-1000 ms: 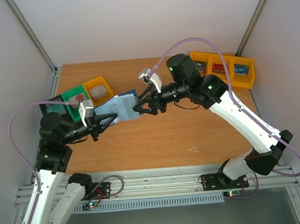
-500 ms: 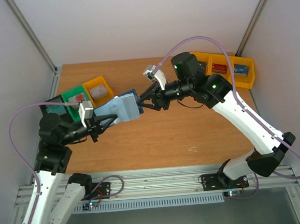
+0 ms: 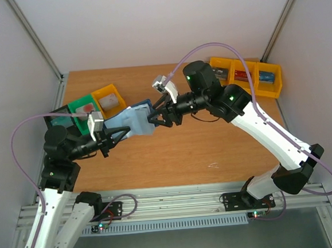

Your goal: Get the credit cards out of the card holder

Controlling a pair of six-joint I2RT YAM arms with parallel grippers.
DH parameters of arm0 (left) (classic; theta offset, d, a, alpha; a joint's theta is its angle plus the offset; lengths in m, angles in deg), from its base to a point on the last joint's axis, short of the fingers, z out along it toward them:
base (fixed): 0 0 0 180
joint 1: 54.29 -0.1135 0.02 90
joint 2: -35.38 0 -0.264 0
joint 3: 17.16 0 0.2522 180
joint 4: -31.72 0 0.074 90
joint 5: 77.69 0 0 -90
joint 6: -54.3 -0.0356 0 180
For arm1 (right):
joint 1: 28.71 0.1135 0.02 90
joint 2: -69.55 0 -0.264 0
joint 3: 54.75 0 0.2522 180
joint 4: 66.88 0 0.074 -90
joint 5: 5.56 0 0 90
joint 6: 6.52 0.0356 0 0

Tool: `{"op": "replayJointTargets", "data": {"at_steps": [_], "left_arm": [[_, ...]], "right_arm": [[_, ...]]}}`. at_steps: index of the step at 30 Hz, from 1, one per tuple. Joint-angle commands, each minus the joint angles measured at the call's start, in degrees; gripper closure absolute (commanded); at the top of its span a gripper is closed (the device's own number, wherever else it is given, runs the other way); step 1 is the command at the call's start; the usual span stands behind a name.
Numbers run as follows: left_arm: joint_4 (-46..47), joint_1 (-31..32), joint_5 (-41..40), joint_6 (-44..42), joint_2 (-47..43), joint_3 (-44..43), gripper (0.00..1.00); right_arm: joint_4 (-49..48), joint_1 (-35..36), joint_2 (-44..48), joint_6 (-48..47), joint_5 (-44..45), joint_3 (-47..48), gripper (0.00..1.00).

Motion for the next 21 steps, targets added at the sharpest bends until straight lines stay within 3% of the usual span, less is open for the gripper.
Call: {"op": "replayJointTargets", "data": {"at_steps": [1, 11, 13, 16, 17, 18, 21], "left_arm": [[4.15, 0.29, 0.72, 0.55, -0.77, 0.41, 1.0], [4.72, 0.29, 0.83, 1.12, -0.91, 1.01, 1.0], [4.77, 0.29, 1.13, 1.28, -0.88, 1.17, 1.0], [5.23, 0.29, 1.23, 1.74, -0.91, 1.65, 0.99], [5.36, 0.29, 1.04, 1.91, -0.9, 1.78, 0.93], [5.47, 0.28, 0.65, 2.0, -1.0, 1.93, 0.82], [4.76, 0.26, -2.19, 1.81, -1.0, 2.0, 0.41]], "right_arm": [[-2.35, 1.72, -1.07, 0.42, -0.99, 0.11, 0.49], [-4.37, 4.51, -4.05, 2.54, 1.86, 0.99, 0.47], [-4.94, 4.72, -4.45, 3.15, 1.95, 1.17, 0.52], [-5.53, 5.05, -5.03, 3.97, 1.72, 1.47, 0.7], [-5.61, 5.14, -5.28, 4.24, 1.63, 1.57, 0.75], [-5.58, 5.14, -5.47, 4.5, 1.72, 1.74, 0.8], [-4.52, 5.19, -6.06, 5.57, 4.09, 2.54, 0.91]]}}
